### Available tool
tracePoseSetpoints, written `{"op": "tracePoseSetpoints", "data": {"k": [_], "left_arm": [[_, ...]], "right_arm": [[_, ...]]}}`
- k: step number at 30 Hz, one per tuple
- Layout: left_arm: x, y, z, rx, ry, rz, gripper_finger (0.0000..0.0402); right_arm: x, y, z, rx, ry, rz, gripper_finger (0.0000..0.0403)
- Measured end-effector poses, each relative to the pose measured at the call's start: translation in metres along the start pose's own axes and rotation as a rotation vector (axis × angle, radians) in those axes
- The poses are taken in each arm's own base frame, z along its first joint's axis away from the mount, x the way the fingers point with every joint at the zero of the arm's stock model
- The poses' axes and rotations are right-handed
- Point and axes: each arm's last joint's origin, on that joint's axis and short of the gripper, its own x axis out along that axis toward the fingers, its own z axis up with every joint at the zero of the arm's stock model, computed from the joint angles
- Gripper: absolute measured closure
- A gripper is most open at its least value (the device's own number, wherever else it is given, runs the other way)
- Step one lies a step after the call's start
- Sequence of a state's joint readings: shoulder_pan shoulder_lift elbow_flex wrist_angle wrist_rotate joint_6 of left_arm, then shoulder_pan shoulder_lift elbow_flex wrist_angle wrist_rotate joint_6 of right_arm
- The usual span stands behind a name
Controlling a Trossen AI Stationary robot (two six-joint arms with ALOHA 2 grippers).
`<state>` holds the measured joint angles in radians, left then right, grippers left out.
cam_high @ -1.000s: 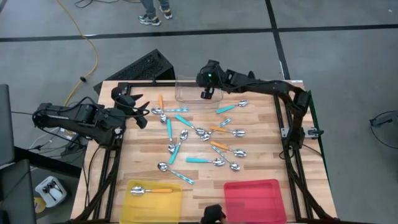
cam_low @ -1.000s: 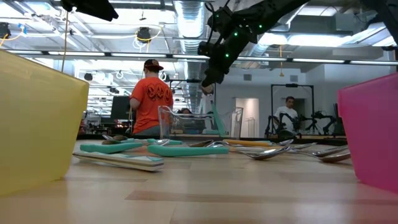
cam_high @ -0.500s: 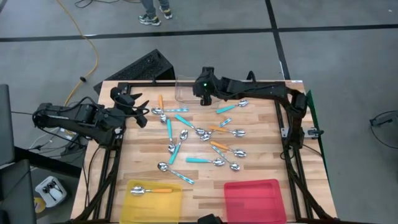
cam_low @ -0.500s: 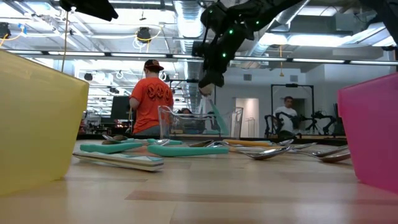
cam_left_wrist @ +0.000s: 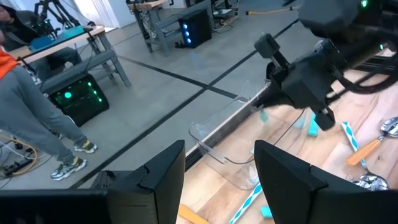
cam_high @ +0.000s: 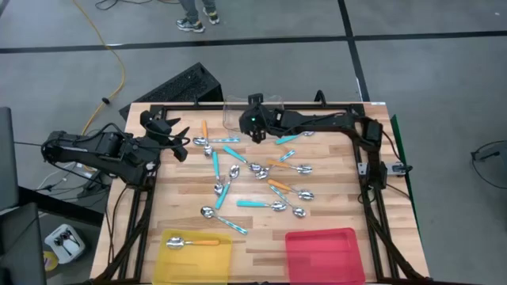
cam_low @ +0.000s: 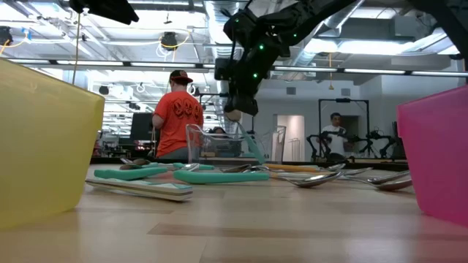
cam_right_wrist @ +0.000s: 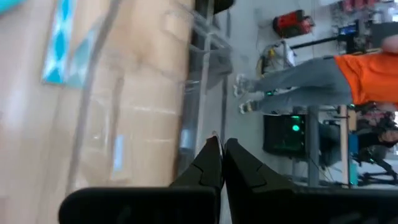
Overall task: Sort silverware by color (type)
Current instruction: Put the blue spoon into the transparent bin
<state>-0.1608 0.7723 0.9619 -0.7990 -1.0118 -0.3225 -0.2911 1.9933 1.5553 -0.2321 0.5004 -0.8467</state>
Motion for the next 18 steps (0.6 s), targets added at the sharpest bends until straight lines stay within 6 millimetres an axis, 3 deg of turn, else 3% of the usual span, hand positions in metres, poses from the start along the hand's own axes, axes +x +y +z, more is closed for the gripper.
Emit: {"op": "tracePoseSetpoints", "data": {"k": [5,18], "left_arm": [[0.0,0.0,0.0,-0.005,0.0,0.001,0.0221],[0.0,0.0,0.0,-0.029,0.001,-0.001,0.0221]], "right_arm": [[0.0058,0.0079,0.0042,-0.013,-0.009,0.002,0.0376],[0.0056,0.0059,0.0065,0.067,-0.068,0.024,0.0366]]}}
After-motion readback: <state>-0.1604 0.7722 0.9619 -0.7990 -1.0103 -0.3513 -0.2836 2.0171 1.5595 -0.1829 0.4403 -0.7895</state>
